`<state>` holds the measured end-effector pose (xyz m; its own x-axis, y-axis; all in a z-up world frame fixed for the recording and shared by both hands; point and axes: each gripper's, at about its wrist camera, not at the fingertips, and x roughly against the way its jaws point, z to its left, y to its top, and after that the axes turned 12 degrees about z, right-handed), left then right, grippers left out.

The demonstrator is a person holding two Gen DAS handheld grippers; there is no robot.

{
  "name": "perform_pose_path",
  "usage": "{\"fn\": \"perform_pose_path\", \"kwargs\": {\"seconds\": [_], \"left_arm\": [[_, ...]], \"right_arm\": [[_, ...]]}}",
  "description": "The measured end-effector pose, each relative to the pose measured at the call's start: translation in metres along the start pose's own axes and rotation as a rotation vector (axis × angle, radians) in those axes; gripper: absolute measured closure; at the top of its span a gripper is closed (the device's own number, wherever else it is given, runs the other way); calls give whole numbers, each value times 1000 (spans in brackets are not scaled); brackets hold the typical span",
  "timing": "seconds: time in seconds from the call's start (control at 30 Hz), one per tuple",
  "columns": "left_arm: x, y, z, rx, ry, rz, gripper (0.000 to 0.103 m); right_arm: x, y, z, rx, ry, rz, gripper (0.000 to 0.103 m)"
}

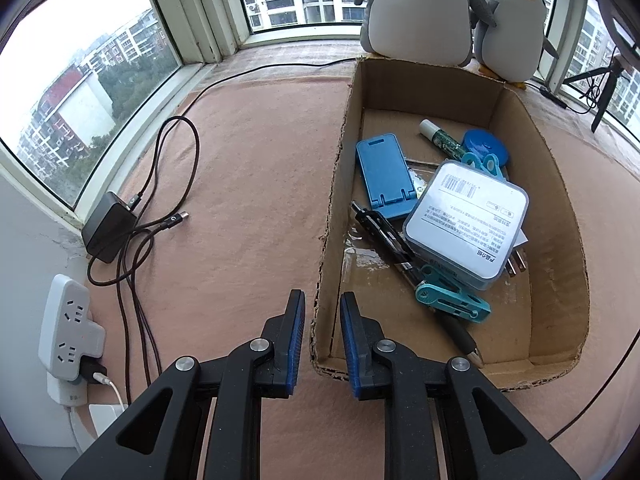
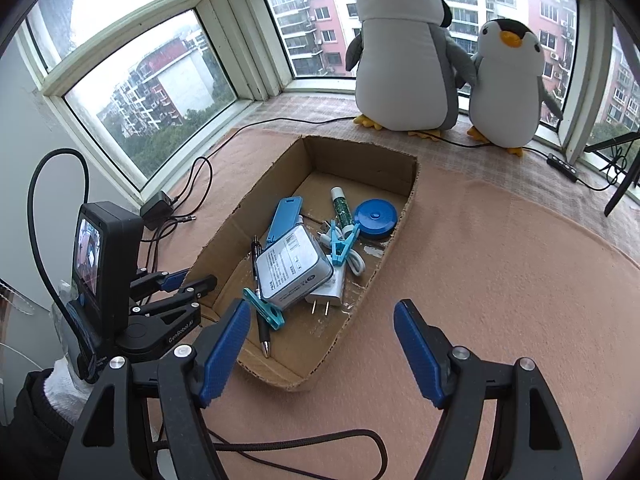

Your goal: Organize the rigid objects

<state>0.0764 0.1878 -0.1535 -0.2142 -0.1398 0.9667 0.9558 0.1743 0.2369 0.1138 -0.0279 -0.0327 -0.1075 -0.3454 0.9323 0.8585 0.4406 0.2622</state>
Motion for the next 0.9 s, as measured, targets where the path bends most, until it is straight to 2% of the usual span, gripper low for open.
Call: {"fn": "perform_pose_path", "kwargs": {"seconds": [0.43,0.53,0.7,0.9], "left_arm": [[37,-25,-6,1,-4,-49,83],[44,-33,-13,-4,-30,-50,83],[55,-44,-24,-26,-27,-58,83],[86,-51,-36,-37,-18,-129,79]], "right_arm": [[27,-12,1,-24,6,-54,30],[30,-20,2,-32,-3,-59,29],[35,-37,-6,-63,-14,-63,28],[56,-50,-16,-92,-40,-115,28]]}}
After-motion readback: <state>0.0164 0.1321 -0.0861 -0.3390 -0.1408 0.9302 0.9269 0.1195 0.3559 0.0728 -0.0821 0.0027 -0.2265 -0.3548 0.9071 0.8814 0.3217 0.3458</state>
